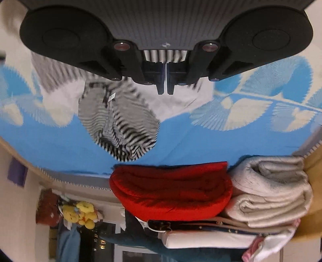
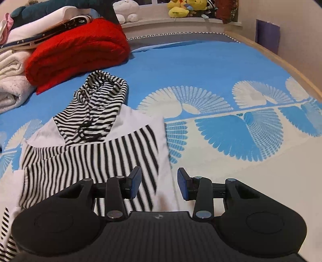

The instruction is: Fold small clothes

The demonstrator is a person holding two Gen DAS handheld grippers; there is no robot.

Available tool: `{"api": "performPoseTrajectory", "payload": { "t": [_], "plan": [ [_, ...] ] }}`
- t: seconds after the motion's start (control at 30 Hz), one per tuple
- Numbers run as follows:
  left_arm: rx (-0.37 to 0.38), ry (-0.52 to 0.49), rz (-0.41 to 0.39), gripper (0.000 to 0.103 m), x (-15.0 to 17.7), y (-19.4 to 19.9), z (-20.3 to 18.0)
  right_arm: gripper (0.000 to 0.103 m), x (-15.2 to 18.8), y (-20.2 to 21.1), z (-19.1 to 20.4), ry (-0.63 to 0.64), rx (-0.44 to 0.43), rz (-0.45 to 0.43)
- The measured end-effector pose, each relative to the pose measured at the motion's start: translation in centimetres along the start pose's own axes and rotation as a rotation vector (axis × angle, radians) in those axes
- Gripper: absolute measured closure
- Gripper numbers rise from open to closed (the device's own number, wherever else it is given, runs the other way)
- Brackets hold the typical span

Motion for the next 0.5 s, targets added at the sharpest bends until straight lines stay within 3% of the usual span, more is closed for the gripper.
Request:
{"api": "performPoseTrajectory", "payload": {
  "t": [0.13,0.33,0.43,0.5],
  "plan": [
    [0.036,-0.009,0.023,0.101,-4.9,-6.7,-0.2,0.062,-0.1,-0.6,-0.9,0.011,0.012,0.013],
    [0.128,0.128,0.139,0.101,-10.1,-19.4,0.9,0.062,0.2,-2.2,-1.7,0.042,0.070,0.035],
    [0.121,0.154,0.153,0.100,-12.4,-24.8,0.9,0.062,0.3,-3.0,-1.8,0.056,0.092,0.048],
    [0.116,0.168,0.163,0.093,-13.8,-28.3,0.7,0.062,0.4,-3.4,-1.8,0.052,0.089,0.055]
  ]
}}
Point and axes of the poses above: each gripper's, at about its wrist camera, not at the fingertips, and y roughly against the way its jaws point, z to its left, x to its underside, the point moved 1 cm from there along -y, roughly the way its jaws point, and after that the axes turned 5 degrees about x, right-handed, at the moved point
